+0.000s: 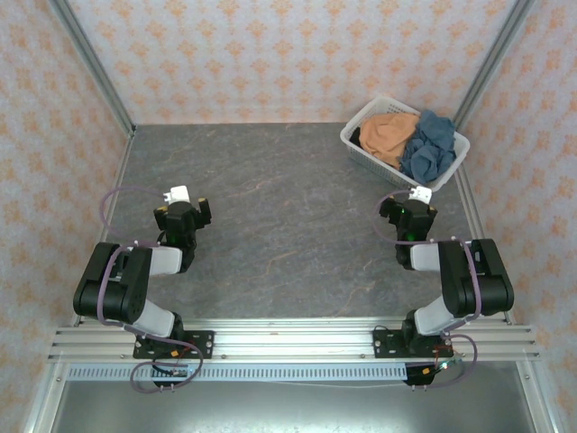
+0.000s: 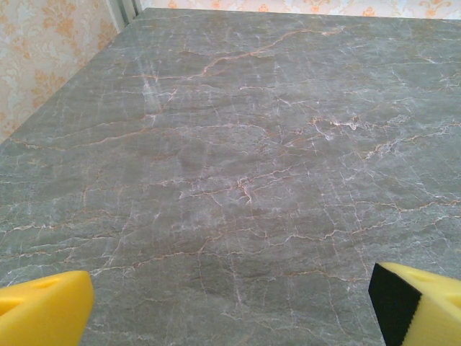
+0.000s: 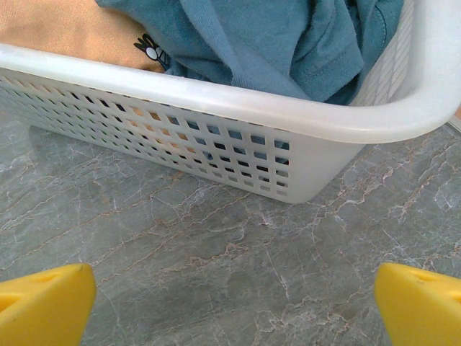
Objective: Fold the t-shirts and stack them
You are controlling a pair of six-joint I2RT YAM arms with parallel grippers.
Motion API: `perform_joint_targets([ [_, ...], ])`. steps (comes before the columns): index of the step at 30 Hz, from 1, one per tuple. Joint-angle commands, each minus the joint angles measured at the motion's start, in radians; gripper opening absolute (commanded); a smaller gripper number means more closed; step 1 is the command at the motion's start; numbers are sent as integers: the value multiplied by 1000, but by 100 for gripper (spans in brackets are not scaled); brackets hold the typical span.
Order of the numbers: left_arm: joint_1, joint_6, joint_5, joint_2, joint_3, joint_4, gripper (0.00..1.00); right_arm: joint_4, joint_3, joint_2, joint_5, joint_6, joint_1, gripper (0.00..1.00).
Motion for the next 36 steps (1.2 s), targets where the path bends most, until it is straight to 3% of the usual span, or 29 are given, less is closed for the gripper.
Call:
perform_joint_targets([
  [1, -10, 23, -22, -5, 20, 29, 100, 7, 17, 1, -9, -11, -6, 99],
  [3, -26, 24, -77, -25, 39, -16, 100, -33, 30, -39, -8, -26, 2, 99],
  [5, -86, 52, -197, -108, 115, -199, 100, -271, 115, -170, 98, -44, 53, 99],
  [7, -155, 104, -299, -188, 147, -227, 100, -301, 154, -308, 176, -27, 99, 99],
  [9, -193, 135, -308, -254, 186, -192, 100, -431, 266, -395, 252, 119, 109, 99],
  [10, -194, 59, -348, -267, 256, -253, 100, -616, 395, -388, 312, 257, 102, 99],
  [11, -188, -161, -448, -272, 400, -519, 100, -865, 541, -364, 274, 359, 83, 99],
  [12, -165, -341, -430, -263, 579, -882, 100, -1053, 649, -330, 273, 450, 75, 99],
  [13, -144, -543, -463, -217, 770, -1200, 100, -1107, 727, -270, 237, 486, 48, 100],
  [14, -107, -655, -438, -152, 888, -1347, 100, -1125, 783, -221, 96, 486, -1, 99],
  [16, -2, -670, -88, -52, 1029, -1400, 97, -1203, 888, -132, 53, 536, -40, 99],
  [20, -60, -559, 173, -19, 1120, -1249, 97, -1389, 1148, 58, 69, 553, -90, 99],
  [23, -96, -558, 408, 9, 1158, -1169, 96, -1460, 1274, 196, -5, 559, -133, 99],
  [26, -159, -536, 488, 42, 1211, -1197, 96, -1540, 1390, 344, -62, 564, -159, 99],
  [33, -271, -515, 518, 60, 1223, -1240, 95, -1584, 1537, 584, -123, 553, -179, 100],
  [36, -289, -521, 510, 52, 1206, -1247, 95, -1588, 1578, 656, -132, 561, -183, 92],
])
